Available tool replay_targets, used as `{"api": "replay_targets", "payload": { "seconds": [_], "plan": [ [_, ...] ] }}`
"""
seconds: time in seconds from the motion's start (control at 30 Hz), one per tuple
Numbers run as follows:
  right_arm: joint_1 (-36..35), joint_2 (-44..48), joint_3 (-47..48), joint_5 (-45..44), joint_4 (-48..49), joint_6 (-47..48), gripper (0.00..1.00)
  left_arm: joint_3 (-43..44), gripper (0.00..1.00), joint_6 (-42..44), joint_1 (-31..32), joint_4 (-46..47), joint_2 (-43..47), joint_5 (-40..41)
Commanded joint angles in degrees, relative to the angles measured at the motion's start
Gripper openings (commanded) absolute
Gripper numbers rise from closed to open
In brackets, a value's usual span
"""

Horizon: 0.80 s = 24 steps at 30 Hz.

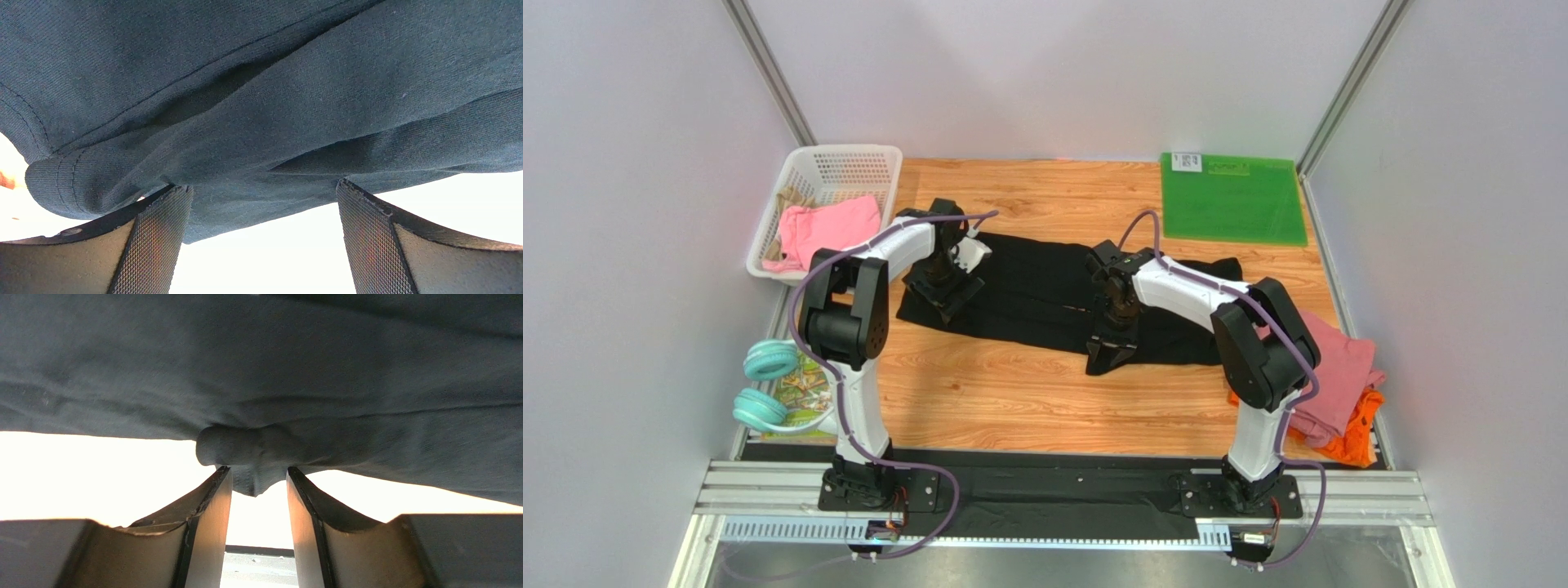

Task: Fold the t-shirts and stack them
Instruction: Fold the other side of the tshirt into a rectangle

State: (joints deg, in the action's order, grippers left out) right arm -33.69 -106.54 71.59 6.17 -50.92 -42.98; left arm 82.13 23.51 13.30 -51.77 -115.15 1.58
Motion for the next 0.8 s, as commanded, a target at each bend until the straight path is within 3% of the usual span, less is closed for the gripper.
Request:
{"api": "replay_targets", "payload": {
  "seconds": [0.0,0.2,0.3,0.33,0.37,0.57,0.77],
  "plan": [
    [-1.29,-0.6,2.06,0.24,0.55,-1.67,0.44,-0.48,0.92,0.14,-0.2,0.79,2.48,0.09],
    [-1.2,-1.48,1.8,-0.2,0.55,-1.58,0.38,-0.56,0.92,0.22,-0.29,0.79,2.83,0.09],
    [-1.2,-1.91,2.06,-0.55,0.64,-1.58,0.21,-0.65,0.92,0.31,-0.38,0.88,2.74,0.26],
    [-1.29,-1.92,2.23,-0.64,0.64,-1.49,0.07,-0.74,0.92,0.31,-0.38,0.88,2.74,0.35],
    [-1.2,-1.83,2.76,-0.81,0.56,-1.32,0.01,-0.74,0.92,0.31,-0.38,0.97,2.83,0.35],
    [0.55,0.97,7.41,-3.09,-4.01,0.09,0.0,-1.27,0.92,0.66,-0.64,1.32,2.92,0.79],
    [6.88,2.57,15.32,-5.81,-8.84,3.16,0.0,-1.97,0.92,0.75,-0.82,1.67,3.18,0.79]
  ]
}}
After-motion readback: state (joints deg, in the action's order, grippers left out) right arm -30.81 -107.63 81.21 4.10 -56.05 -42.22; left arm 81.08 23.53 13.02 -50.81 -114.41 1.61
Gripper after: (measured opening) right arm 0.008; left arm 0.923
